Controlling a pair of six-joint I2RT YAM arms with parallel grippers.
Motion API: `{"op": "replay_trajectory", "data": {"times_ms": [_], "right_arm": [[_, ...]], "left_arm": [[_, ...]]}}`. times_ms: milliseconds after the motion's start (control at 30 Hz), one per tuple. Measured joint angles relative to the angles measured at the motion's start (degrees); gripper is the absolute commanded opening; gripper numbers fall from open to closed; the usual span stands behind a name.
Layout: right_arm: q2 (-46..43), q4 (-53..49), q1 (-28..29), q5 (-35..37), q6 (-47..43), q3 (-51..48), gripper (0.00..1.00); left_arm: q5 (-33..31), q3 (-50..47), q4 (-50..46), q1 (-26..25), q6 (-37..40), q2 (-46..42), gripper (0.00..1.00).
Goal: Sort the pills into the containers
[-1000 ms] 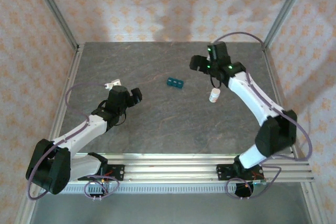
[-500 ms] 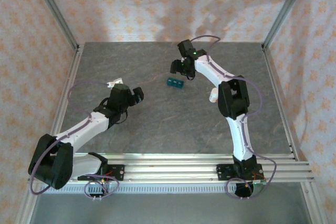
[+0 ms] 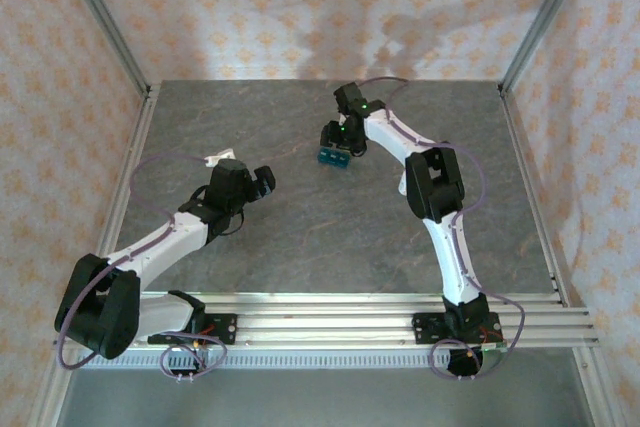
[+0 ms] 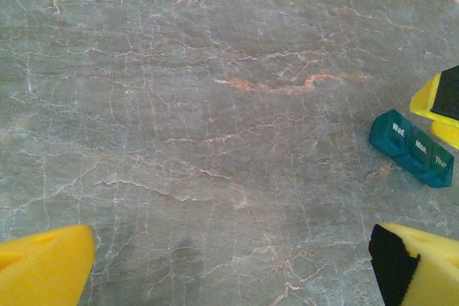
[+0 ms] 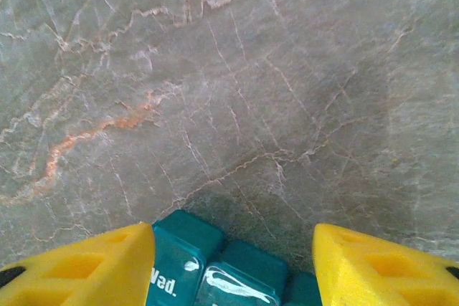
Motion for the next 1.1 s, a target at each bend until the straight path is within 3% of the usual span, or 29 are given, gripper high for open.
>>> {"op": "replay_trajectory", "data": {"times_ms": [667, 1100], "right_arm": [[-11.5, 9.0, 3.6, -2.1, 0.3, -21.3, 0.53], [-24.6, 17.2, 9.7, -2.4, 7.0, -39.6, 0.76]], "left_arm": [[1.4, 0.0, 0.0, 0.0, -1.0, 1.1, 1.0], [1.7, 0.0, 0.1, 0.0, -1.5, 1.1, 1.0]]}}
